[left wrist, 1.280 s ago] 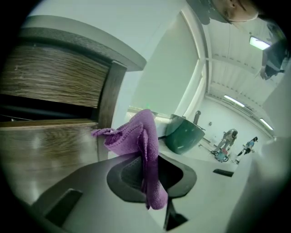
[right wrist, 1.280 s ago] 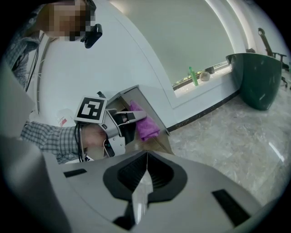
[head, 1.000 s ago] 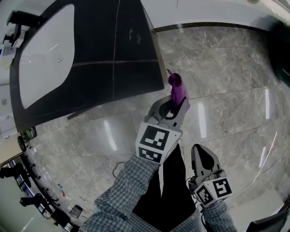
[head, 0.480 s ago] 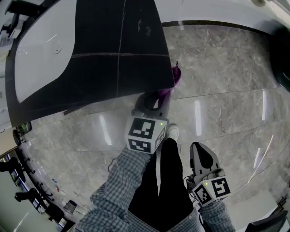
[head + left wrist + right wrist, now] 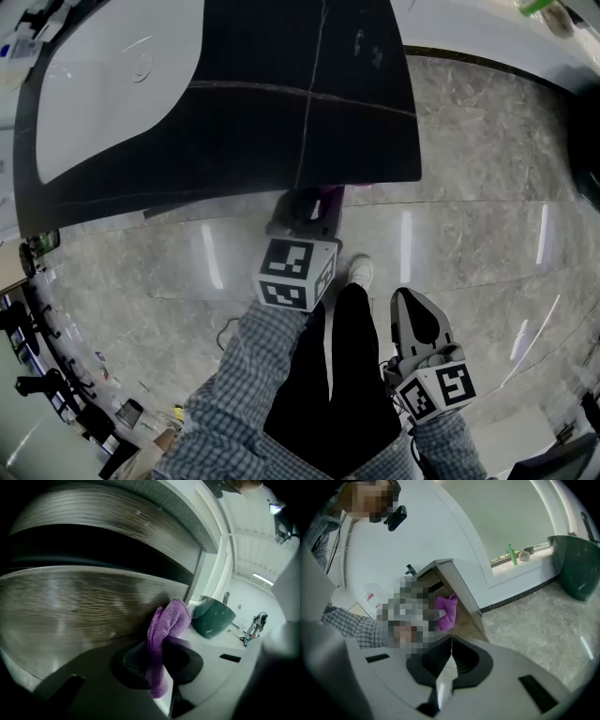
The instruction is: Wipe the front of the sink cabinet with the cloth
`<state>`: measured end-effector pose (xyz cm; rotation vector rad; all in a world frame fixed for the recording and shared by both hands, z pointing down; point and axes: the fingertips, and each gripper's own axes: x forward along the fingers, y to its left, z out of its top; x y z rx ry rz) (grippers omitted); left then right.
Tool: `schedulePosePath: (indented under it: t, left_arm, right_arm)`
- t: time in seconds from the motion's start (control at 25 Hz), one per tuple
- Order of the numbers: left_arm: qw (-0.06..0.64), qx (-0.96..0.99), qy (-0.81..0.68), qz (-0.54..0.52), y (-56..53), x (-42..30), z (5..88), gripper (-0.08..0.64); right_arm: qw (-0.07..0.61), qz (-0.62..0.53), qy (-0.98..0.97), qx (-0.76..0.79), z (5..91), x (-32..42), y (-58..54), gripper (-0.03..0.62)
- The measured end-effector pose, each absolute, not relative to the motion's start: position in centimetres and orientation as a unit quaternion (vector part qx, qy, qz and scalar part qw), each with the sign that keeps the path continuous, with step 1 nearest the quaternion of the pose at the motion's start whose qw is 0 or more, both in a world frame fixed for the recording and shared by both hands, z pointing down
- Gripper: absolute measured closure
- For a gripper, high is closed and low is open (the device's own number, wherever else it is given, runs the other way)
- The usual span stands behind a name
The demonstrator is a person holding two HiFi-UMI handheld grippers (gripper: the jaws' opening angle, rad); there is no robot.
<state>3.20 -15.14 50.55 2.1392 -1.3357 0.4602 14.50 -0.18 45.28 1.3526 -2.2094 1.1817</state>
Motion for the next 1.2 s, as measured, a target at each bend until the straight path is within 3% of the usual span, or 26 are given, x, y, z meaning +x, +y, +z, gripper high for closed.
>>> schedulePosePath:
  t: [1.2]
  left_arm:
    - [0.297,0.707,-0.613,0.193,-9.3,-17.2,53.5,0.506]
  right_arm:
    - [0.183,0.383,-0.8,0.424,45.2,5.9,2.3,0.574]
